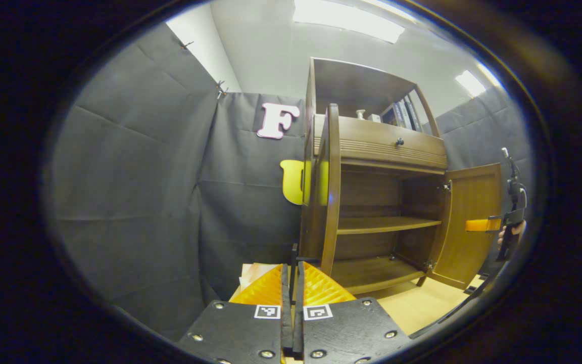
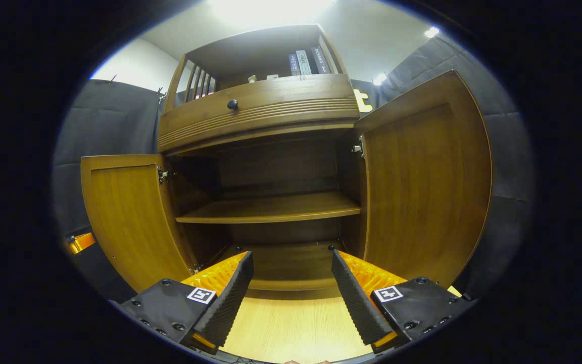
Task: Open the right door of the double-door shoe cabinet with the right hand, and open the left door with the left hand.
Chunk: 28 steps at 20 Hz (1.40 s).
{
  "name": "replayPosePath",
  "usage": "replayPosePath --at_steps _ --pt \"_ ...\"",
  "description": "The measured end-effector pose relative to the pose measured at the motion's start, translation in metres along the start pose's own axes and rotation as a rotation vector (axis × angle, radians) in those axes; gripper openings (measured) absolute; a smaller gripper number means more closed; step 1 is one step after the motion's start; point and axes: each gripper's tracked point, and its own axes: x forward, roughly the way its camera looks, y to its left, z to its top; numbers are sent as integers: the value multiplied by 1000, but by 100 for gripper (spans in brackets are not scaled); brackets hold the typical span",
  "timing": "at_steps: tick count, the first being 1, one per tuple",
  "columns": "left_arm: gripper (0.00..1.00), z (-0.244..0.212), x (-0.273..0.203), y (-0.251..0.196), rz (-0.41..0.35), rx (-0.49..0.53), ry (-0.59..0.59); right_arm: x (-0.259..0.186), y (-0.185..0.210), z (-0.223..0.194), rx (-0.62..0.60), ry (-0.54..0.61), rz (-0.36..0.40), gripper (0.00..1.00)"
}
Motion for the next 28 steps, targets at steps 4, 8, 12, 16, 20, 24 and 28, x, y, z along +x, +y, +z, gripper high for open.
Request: replayPosePath --at_steps 4,8,12,16,20,24,28 --pt "2 15 -33 -15 72 -38 1 2 -7 10 3 -22 -1 92" --pt "30 30 -49 -47 93 -28 -26 1 -12 18 -12 -26 20 92" --pt "83 32 -54 -81 134 1 -6 -11 -24 28 -17 -28 22 93" --pt "96 46 -50 -120 144 -26 -13 -21 -42 42 -32 -57 3 92" --pt "96 61 -42 -152 163 -16 -33 -36 -52 46 -18 -76 28 92" --pt "96 66 -41 -184 162 -7 -39 -49 -61 44 -11 -76 80 98" --pt "96 60 -44 -209 155 -37 -27 -55 -62 45 17 -80 129 98"
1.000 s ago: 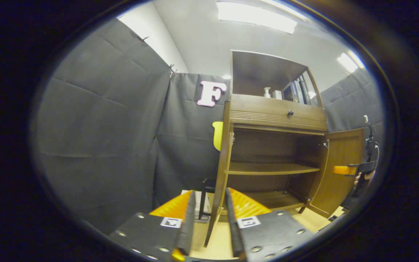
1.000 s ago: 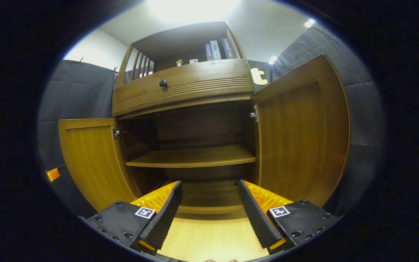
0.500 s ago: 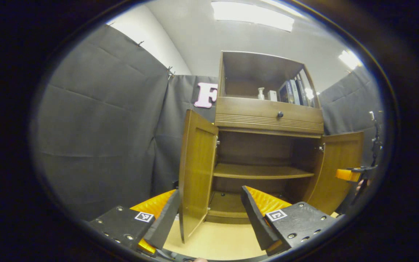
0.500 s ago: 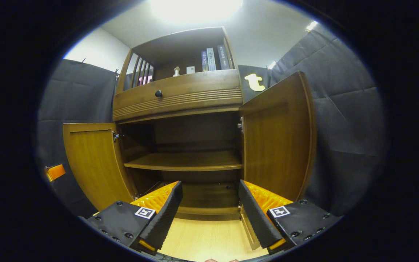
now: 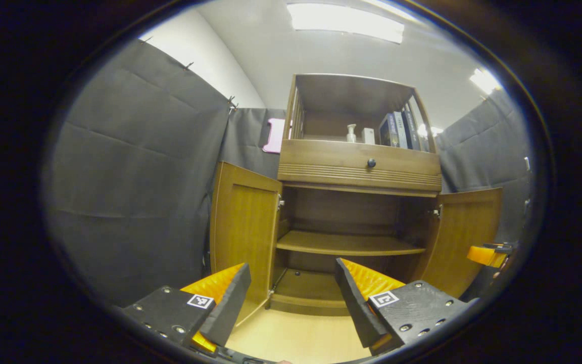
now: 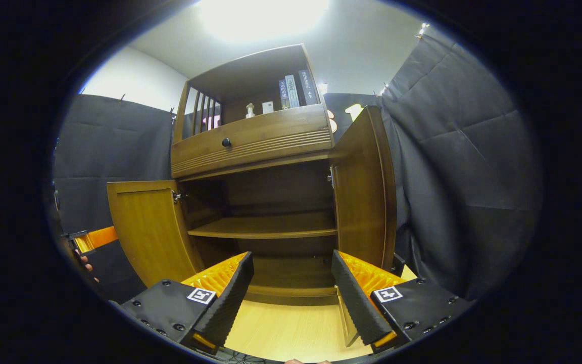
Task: Open the right door of the double-door shoe cabinet with the right hand, and open the left door with the left hand.
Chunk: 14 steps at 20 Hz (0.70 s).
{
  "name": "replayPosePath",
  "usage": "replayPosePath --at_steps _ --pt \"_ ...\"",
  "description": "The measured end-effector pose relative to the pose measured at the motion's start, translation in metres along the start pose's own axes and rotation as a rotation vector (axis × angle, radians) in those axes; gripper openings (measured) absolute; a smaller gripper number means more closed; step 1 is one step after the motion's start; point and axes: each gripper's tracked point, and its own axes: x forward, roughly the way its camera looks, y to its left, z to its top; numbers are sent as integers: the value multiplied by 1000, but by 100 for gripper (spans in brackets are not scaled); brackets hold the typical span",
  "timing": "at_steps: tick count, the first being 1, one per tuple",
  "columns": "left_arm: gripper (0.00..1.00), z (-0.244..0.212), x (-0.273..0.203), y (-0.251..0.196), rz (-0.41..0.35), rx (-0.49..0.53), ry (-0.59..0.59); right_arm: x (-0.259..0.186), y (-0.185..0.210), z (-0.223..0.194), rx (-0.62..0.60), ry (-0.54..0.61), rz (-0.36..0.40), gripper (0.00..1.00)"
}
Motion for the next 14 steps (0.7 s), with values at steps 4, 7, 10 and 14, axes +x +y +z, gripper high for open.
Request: replayPosePath --at_steps 4,7,10,14 --pt "96 -2 2 -2 -21 62 10 -1 -4 4 -4 -7 -11 98" --pt "96 -1 10 7 -35 75 16 3 0 4 -29 -10 -7 98" --pt "96 5 19 21 -39 50 0 2 8 6 -64 5 10 92" --pt "96 18 30 42 -42 74 -54 3 16 11 -83 3 -14 92"
